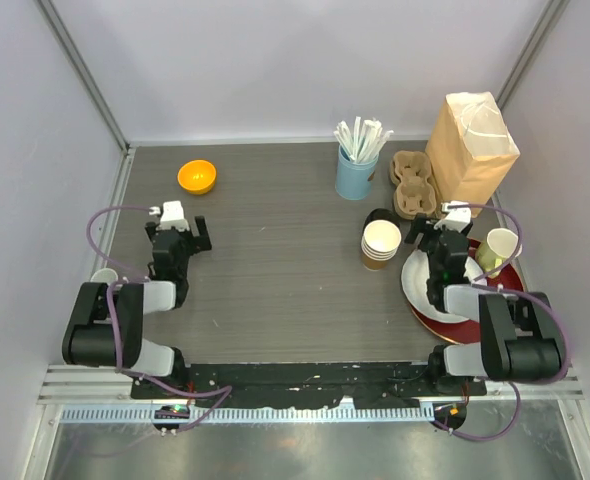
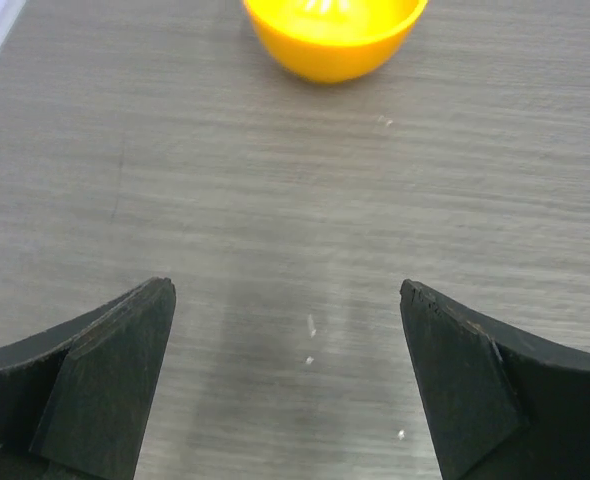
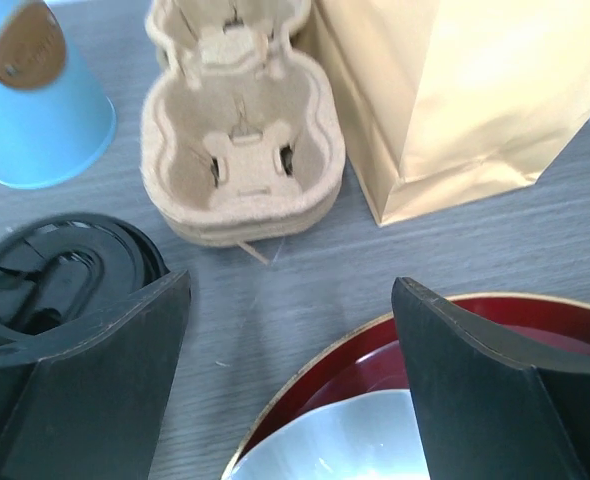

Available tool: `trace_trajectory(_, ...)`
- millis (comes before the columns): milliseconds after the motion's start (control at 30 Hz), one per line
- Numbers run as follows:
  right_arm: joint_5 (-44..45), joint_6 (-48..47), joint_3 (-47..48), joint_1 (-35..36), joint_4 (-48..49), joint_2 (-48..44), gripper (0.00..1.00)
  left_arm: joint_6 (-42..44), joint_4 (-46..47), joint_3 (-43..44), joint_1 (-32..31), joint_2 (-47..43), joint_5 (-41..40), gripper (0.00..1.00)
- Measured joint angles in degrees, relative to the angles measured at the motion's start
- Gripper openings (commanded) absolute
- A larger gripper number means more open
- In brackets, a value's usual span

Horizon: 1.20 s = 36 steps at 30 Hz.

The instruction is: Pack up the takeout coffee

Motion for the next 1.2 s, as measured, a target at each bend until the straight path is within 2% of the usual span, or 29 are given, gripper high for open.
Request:
trace_trajectory(167,-1.0,1.4,1.4,0.0,-5.0,-8.5,0.82,2.7,-13.0,9.1,0.0,-4.1,8.0,1.0)
trace_trajectory(333,-3.6,1.9,8.2,0.3,-14.4,-14.5,0.78,4.7,-30.0,19.3,0.0,-6.8,17.8,0.96)
trace_trajectory(433,-5.3,2.0,13.3,0.5,-21.4,-17.1,0.68,7.0,-42.0,26.1,0.0,-7.3,23.6,0.93)
trace_trajectory(567,-7.6,1.4,23.1,0.9,-35.3,-17.4,0.54,10.0,-57.8,34.7,0.0,-8.1,28.1,0.9)
trace_trajectory(700,-8.7,3.0,38.4,2.0,-55.2,-12.5,0.51,11.7,-71.3,43.8,0.0,-8.1,29.3,0.85)
trace_trajectory(800,-9.5,4.0,48.3,4.2,-67.6,-7.5,0.52,12.0,-77.8,47.5,0.0,-8.2,29.6,0.85)
trace_trajectory(933,-5.9,4.2,51.9,10.8,-79.9,-4.5,0.53,12.0,-84.1,48.2,0.0,-8.3,30.5,0.84)
trace_trajectory(1033,-4.9,4.1,52.9,13.9,-86.6,-2.0,0.49,11.9,-86.8,48.2,0.0,-8.4,31.3,0.84)
trace_trajectory(1200,-2.7,3.8,54.7,14.1,-93.1,3.3,0.36,11.6,-88.4,48.2,0.0,-8.4,32.2,0.84)
